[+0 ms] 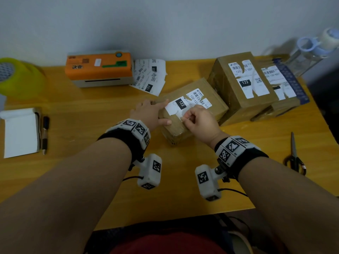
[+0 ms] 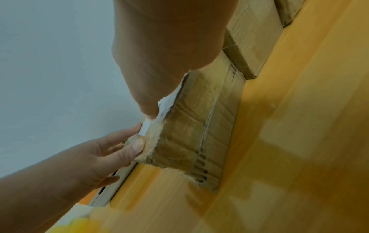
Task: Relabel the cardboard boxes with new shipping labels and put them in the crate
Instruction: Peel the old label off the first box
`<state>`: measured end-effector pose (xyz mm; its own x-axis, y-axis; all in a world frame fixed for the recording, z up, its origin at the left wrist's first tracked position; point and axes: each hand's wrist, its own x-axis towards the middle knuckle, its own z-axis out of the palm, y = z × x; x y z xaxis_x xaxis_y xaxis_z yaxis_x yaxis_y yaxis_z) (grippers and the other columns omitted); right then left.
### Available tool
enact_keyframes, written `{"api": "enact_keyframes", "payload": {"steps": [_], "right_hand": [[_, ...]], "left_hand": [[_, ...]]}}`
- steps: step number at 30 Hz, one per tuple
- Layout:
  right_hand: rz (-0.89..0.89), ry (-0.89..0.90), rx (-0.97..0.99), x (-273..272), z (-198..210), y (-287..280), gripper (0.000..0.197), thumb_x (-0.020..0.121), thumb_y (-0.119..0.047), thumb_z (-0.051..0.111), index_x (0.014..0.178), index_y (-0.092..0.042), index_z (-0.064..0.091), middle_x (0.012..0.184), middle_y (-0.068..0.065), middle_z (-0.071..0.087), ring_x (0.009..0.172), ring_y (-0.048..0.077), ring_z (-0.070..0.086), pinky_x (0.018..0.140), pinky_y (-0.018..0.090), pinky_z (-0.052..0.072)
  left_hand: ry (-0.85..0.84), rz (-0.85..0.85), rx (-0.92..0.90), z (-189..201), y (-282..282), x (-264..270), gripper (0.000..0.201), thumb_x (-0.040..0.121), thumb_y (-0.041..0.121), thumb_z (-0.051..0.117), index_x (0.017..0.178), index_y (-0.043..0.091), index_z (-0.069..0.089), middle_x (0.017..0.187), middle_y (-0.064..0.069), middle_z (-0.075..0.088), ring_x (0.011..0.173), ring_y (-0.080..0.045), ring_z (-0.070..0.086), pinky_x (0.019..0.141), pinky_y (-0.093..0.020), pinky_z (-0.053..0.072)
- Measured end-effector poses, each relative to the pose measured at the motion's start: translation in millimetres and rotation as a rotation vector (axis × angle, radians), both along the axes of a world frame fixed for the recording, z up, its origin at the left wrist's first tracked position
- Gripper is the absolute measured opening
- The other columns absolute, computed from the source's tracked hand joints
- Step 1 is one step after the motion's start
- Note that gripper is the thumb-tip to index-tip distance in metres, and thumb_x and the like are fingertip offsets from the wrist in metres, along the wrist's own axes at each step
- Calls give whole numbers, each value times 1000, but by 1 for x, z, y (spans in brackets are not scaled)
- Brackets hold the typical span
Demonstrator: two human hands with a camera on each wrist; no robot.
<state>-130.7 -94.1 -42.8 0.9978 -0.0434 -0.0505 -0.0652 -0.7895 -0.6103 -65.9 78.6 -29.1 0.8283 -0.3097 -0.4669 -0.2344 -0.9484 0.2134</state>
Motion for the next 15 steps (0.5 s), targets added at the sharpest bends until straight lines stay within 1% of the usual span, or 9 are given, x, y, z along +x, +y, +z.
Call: {"api": "enact_keyframes", "payload": {"steps": [2,5,8,9,11,13,15], "right_hand": [[-10,-2,5,-1,1,-2,11,87,-22,63,80,-14,61,81,-4,48,76,15,48,79,31,40],[-29,6,30,0,0,-8,10,87,-20,64,81,-13,62,80,-4,48,75,15,49,83,35,43],[-58,19,62,2,2,-14,12,86,-19,63,76,-18,57,75,-9,45,73,16,50,85,40,45],[-68,17,68,2,2,-17,13,86,-19,63,75,-18,55,75,-8,46,73,17,50,85,40,46],[-129,-4,81,2,5,-26,12,85,-17,62,75,-17,55,79,-2,51,75,18,52,83,42,49],[-215,-22,85,1,7,-41,11,85,-17,61,76,-16,55,86,3,54,76,19,53,80,40,51],[-256,-33,71,-3,9,-55,10,85,-17,61,76,-15,56,89,3,54,76,17,52,77,36,50]], "left_hand": [[4,1,7,1,-1,-1,75,81,65,52,144,49,15,148,-8,28,134,-32,28,105,-48,31],[12,1,10,2,-1,0,75,81,64,52,144,49,14,147,-9,28,134,-32,28,105,-48,31],[21,0,6,2,-1,1,75,81,64,52,144,49,14,147,-9,28,134,-32,28,105,-49,31],[23,-3,6,3,-1,1,75,81,64,52,144,49,14,147,-9,28,134,-32,28,106,-49,31],[19,-8,6,3,-1,1,75,81,64,53,144,48,15,147,-10,28,134,-32,28,106,-50,31],[17,-4,2,4,-2,1,75,81,63,54,144,47,16,147,-10,29,134,-32,28,106,-50,32],[11,-4,2,5,-3,2,76,80,62,55,144,46,17,145,-12,31,133,-33,30,105,-51,33]]}}
